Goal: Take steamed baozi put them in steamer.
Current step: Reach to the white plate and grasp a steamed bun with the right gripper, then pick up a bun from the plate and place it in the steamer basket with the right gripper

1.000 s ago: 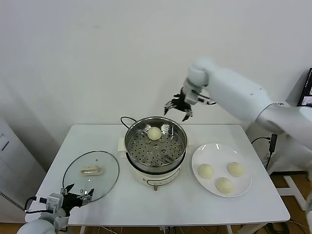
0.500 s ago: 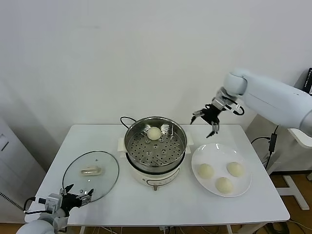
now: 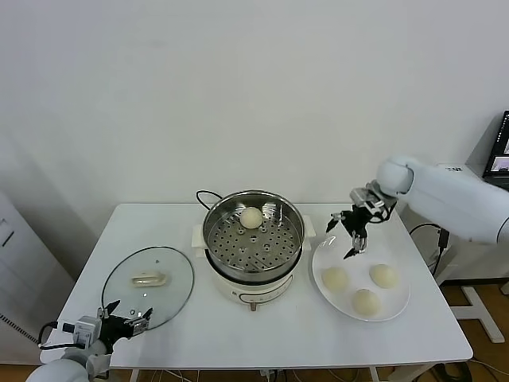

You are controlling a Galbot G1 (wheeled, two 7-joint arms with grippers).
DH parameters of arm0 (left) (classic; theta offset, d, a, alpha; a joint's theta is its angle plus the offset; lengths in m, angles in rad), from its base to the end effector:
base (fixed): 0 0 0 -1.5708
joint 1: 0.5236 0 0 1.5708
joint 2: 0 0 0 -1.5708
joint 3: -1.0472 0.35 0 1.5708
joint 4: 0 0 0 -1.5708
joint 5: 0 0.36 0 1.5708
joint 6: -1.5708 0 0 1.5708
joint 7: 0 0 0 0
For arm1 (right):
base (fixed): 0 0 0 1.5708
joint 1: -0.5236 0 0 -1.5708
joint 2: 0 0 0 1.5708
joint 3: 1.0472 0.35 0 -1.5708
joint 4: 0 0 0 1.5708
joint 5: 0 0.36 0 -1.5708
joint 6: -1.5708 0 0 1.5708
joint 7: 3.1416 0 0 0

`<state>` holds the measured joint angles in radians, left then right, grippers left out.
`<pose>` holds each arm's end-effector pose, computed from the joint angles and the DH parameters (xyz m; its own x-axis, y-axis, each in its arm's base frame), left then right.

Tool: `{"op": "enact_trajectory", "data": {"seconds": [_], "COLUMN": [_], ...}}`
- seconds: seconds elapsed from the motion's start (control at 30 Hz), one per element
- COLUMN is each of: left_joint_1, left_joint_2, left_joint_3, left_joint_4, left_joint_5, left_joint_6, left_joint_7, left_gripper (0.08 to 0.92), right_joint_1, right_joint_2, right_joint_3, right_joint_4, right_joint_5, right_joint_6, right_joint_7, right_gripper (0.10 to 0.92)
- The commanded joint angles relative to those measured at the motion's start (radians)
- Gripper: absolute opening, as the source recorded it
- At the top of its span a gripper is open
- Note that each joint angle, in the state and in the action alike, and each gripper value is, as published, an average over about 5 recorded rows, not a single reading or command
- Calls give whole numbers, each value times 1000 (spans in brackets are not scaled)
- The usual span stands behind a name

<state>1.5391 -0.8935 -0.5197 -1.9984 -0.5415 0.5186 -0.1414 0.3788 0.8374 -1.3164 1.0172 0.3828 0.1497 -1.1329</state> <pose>0.2145 0.1248 -0.2933 -0.7953 0.0482 0.6043 0.1616 0.9776 0.1347 0.5802 -0.1417 -0.1669 0.0043 -0.3220 0.9467 -0.9535 -0.2867 -0.0932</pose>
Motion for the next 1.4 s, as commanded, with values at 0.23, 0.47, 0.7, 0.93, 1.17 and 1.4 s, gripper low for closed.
{"op": "enact_trajectory", "data": {"seconds": [0.23,0.47,0.7,0.93,1.17,1.4], "left_joint_1": [-1,1,2,0,-1,2], "left_joint_2": [3,3,1,-1,-2,-1], "left_joint_3": [1,1,1,1,1,1], "left_joint_4": [3,2,1,-1,-3,-6], "left_joint_5": [0,0,0,0,0,1], "left_joint_6": [0,-1,-1,-1,-1,0], "left_joint_7": [1,1,0,-1,-1,-1], "left_gripper": [823,823,823,823,823,823], "right_joint_1": [-162,-192,-198,-192,-177,-11], "right_joint_2": [9,25,20,12,4,-43], "right_joint_3": [56,84,98,100,92,5], "right_joint_4": [-38,-58,-50,-26,0,73], "right_joint_5": [-39,-70,-109,-133,-134,-85], "right_joint_6": [-70,-75,-84,-93,-96,-95], "right_joint_7": [29,47,61,89,92,55], "right_gripper": [823,823,801,703,518,387]}}
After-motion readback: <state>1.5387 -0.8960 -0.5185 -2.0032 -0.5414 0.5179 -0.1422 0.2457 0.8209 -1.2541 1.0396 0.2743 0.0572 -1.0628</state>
